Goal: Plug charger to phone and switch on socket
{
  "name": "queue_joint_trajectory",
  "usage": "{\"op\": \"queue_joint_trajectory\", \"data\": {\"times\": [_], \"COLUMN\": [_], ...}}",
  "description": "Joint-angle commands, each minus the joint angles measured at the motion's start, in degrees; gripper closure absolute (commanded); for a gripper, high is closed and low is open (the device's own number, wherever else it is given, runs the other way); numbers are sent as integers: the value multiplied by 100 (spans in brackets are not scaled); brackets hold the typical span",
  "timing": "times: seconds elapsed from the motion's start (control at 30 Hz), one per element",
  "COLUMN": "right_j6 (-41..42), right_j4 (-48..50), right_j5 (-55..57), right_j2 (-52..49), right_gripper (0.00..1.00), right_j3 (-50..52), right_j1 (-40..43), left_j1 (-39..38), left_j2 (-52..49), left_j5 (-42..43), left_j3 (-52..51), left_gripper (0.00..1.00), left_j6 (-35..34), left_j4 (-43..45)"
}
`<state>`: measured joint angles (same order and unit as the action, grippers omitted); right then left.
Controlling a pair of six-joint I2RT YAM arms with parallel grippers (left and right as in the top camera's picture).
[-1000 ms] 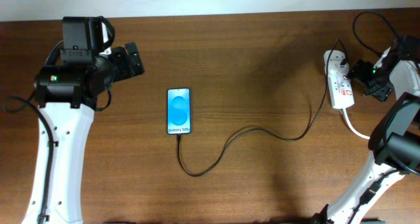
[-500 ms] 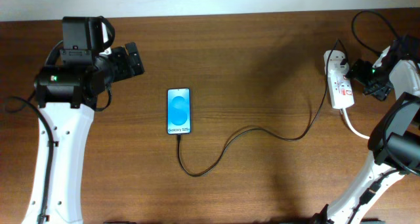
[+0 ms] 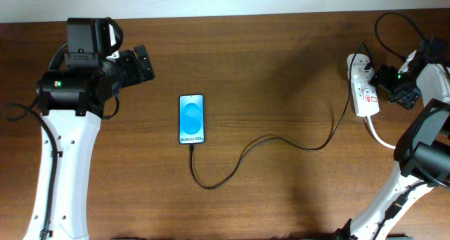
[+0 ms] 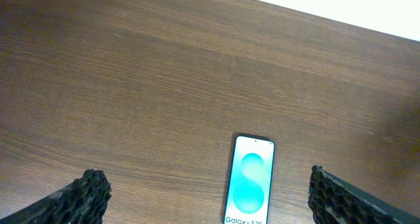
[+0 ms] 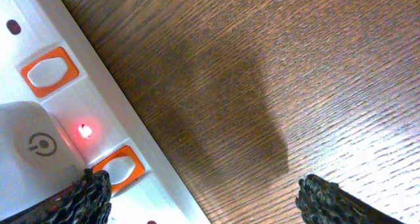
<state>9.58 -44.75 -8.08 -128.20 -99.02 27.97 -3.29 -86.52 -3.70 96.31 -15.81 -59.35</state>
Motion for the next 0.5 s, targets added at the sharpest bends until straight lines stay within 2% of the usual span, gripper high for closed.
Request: {"op": "queue_joint_trajectory", "data": {"times": [0.0,0.1,0.13,0.27,0.47], "right_j6": [-181,-170,-155,-72,-74], "right_j4": [-131,-111,-153,-326,-1906], "right_j5": [-398,-223,-179,-157,291], "right_j2": [-321,-313,-284,39,662], "right_gripper": [6,5,1,2,2], "right_j3": [136,94,-28,-549,-1891], "right_j1": [-396,-358,-313,-118,280], "left_j1": [35,35,35,46,46], "left_j2": [28,28,28,28,28], "left_j5": [-63,-63,-63,-63,-63], "left_j3": [44,44,44,44,44], "left_gripper": [1,1,1,1,1], "left_j6": [28,28,28,28,28], "left_j4": [9,9,9,9,9]}}
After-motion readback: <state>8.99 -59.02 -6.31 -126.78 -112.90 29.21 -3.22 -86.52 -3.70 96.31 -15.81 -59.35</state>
